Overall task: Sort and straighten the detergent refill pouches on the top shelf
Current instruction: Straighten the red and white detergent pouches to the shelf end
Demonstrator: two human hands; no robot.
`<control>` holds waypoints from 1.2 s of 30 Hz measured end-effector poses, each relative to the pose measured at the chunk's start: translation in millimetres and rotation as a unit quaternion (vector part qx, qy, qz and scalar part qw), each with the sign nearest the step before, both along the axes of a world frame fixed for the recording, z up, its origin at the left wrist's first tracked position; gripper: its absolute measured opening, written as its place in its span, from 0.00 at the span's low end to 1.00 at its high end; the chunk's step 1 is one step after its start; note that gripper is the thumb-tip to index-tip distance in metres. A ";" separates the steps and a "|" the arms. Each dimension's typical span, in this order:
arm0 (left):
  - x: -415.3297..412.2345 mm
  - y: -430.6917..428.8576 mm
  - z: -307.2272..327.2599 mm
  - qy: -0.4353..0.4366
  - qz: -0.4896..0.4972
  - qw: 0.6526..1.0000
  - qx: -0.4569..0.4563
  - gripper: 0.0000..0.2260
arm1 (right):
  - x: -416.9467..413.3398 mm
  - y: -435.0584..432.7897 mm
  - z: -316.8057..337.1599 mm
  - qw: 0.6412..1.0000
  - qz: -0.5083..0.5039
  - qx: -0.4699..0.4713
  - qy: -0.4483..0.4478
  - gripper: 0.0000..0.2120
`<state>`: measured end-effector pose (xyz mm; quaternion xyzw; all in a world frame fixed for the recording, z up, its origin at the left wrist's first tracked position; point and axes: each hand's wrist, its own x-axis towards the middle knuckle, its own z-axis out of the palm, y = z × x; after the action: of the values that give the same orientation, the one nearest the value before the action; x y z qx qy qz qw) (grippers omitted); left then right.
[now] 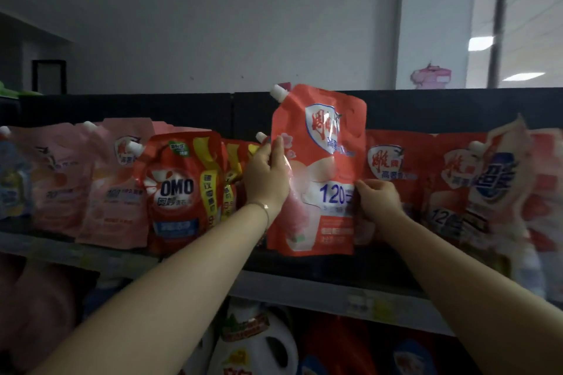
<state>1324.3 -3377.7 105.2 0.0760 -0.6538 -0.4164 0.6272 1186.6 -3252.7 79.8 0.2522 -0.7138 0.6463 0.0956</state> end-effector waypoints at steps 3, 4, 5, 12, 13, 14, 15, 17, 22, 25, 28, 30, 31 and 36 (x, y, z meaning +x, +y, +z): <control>-30.6 6.0 -7.6 -0.103 0.074 0.990 -0.068 0.19 | -22.8 30.3 0.6 0.993 -0.101 -0.009 0.058 0.17; -38.8 10.7 -8.4 -0.139 0.105 0.980 -0.092 0.21 | -25.5 39.6 0.5 0.989 -0.128 -0.008 0.069 0.16; -47.3 17.1 -7.2 -0.170 0.113 0.974 -0.100 0.22 | -27.4 48.0 0.5 0.986 -0.151 -0.013 0.070 0.14; -102.3 58.5 -9.8 -0.211 -0.062 0.973 0.068 0.20 | -40.3 65.1 -6.6 0.959 -0.243 -0.123 -0.076 0.15; -107.4 61.4 -13.9 -0.210 -0.070 0.972 0.080 0.18 | -42.3 65.3 -11.6 0.958 -0.232 -0.138 -0.098 0.18; -113.3 61.0 -19.1 -0.214 -0.070 0.970 0.088 0.15 | -42.1 63.5 -17.2 0.960 -0.212 -0.147 -0.105 0.22; -120.0 61.1 -25.0 -0.219 -0.071 0.969 0.088 0.12 | -40.2 63.3 -23.1 0.966 -0.189 -0.143 -0.104 0.27; -123.6 60.7 -38.6 -0.209 -0.094 0.972 0.047 0.11 | -32.9 61.9 -34.2 0.978 -0.159 -0.103 -0.088 0.41; -121.6 64.4 -68.4 -0.319 -0.039 0.905 -0.279 0.43 | -25.6 60.6 -61.3 0.976 -0.122 0.180 0.001 0.55; -118.9 57.1 -79.0 -0.435 0.074 0.796 -0.414 0.48 | -28.6 65.5 -66.3 0.941 -0.118 0.315 0.043 0.54; -124.6 50.2 -85.1 -0.458 0.108 0.780 -0.413 0.52 | -31.4 69.7 -64.2 0.893 -0.175 0.398 0.114 0.51; -129.4 51.1 -84.6 -0.462 0.143 0.776 -0.404 0.53 | -34.2 70.7 -60.7 0.862 -0.227 0.422 0.165 0.46; -131.1 53.4 -83.0 -0.465 0.155 0.773 -0.402 0.53 | -36.2 70.5 -58.2 0.850 -0.243 0.432 0.180 0.43; -133.9 62.7 -80.0 -0.477 0.188 0.770 -0.380 0.50 | -41.2 64.6 -50.1 0.831 -0.237 0.463 0.197 0.33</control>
<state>1190.4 -3315.1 25.2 0.1417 -0.9464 0.0822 0.2782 1145.4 -3188.1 29.7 0.2121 -0.9335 0.1339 0.2563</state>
